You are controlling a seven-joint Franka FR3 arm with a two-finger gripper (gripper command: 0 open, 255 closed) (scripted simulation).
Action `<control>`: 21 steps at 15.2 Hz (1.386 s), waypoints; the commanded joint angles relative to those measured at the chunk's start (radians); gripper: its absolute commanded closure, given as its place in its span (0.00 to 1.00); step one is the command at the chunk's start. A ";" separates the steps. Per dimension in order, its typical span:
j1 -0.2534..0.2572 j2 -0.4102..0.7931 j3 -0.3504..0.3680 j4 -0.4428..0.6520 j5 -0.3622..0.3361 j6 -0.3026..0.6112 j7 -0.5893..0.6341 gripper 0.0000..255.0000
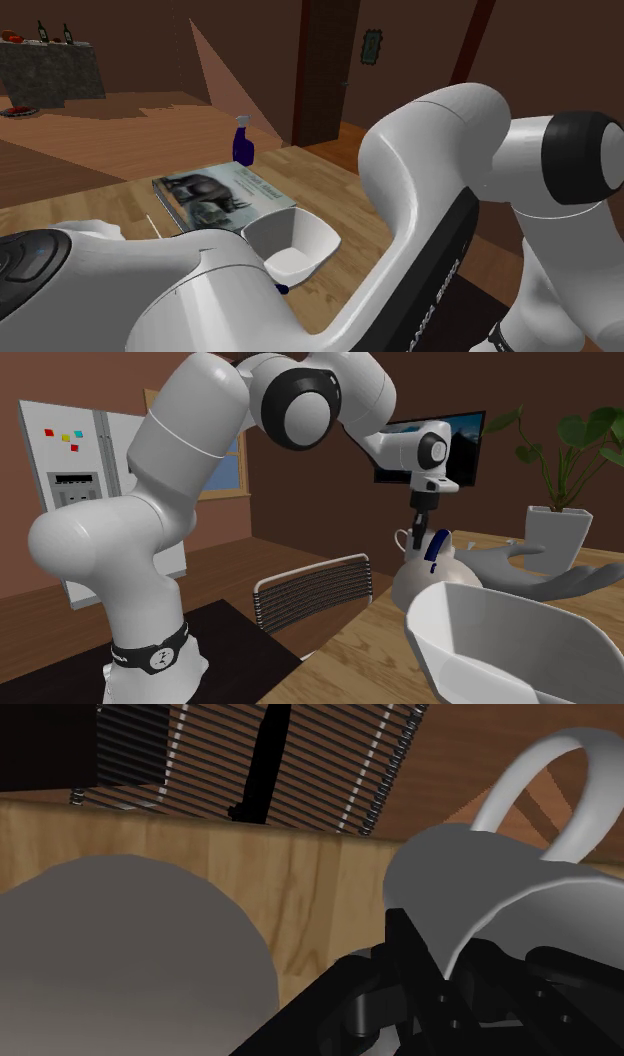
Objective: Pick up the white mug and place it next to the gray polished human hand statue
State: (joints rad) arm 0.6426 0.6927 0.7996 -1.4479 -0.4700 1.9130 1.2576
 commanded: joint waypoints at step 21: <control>0.004 -0.032 0.019 0.075 0.027 -0.096 -0.020 0.00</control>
State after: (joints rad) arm 0.6453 0.6594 0.8184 -1.3760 -0.4429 1.8193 1.2377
